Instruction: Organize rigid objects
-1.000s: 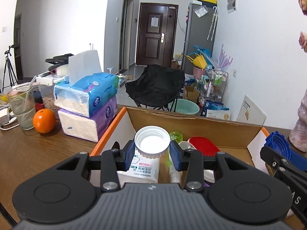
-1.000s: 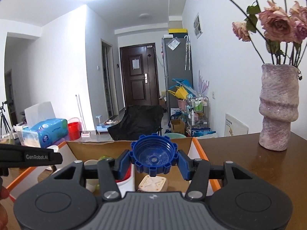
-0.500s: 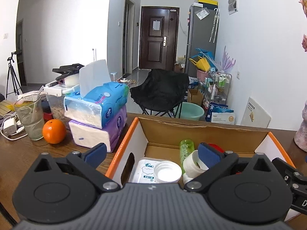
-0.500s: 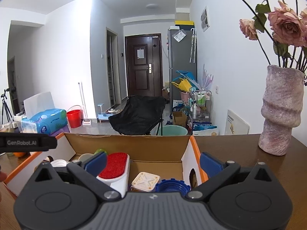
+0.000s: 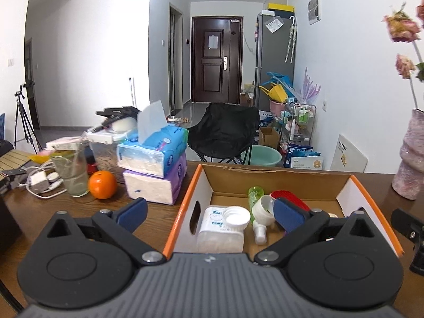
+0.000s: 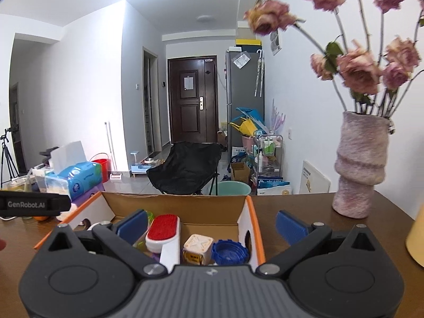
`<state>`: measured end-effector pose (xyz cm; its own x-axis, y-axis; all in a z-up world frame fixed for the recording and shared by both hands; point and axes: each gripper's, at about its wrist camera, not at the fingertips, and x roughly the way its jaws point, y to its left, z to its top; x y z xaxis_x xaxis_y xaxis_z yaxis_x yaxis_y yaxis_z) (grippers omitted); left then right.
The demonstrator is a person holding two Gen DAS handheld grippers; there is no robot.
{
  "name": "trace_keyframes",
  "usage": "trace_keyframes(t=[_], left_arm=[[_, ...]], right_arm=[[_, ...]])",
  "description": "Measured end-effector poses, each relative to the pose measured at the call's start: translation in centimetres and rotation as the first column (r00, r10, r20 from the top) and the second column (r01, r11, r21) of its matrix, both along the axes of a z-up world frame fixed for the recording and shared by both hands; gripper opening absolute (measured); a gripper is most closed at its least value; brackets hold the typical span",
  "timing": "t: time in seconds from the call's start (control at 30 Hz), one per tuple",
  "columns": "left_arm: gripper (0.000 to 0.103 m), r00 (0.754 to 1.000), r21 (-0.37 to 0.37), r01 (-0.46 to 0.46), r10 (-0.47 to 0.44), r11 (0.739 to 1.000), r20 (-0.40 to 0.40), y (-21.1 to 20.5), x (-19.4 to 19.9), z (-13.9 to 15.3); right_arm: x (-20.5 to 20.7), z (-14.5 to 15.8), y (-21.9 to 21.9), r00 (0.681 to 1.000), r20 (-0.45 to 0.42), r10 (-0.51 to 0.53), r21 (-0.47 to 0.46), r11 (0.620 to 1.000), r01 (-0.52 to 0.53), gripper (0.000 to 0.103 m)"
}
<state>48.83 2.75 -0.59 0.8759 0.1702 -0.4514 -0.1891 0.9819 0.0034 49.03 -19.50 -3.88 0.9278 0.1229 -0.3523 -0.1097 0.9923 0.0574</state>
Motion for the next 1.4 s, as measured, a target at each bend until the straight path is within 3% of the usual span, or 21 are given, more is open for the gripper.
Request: trace_keyframes(t=[0.3,0.47,0.83,1.17,1.4], left_arm=[[0.103,0.999,0.011,0.033,-0.033,0.999,0.026,-0.8,-10.9,2.5],[0.103,0.998,-0.027,0.05,-0.049,0.998,0.033,-0.7,-17.6,2.6],[0.103,0.991,0.011,0.116,-0.117,0.993,0.064,-2.8,-30.5,3.0],[0.103,0.991,-0.002,0.121,-0.12,0.993,0.057,-2.8,-39.5,1.8],[0.103,0.991,0.001,0.114,-0.114,0.993,0.074,-2.8,-43.3,1.6]], right_arm=[[-9.8,3.0,-1.0,1.0,0.007,-0.01,-0.006,1.0,0.01,0.103],[-17.1,4.0,-1.7,1.0,0.02,0.003,-0.015,1.0,-0.003,0.103],[-31.1,4.9,-3.0,0.999,0.052,-0.006,-0.022,1.0,0.007,0.103],[-41.1,5.1,-3.0,0.996,0.091,-0.022,-0.043,0.999,0.026,0.103],[-44.7,5.0,-3.1,0.994,0.103,-0.018,-0.05,0.998,0.023,0.103]])
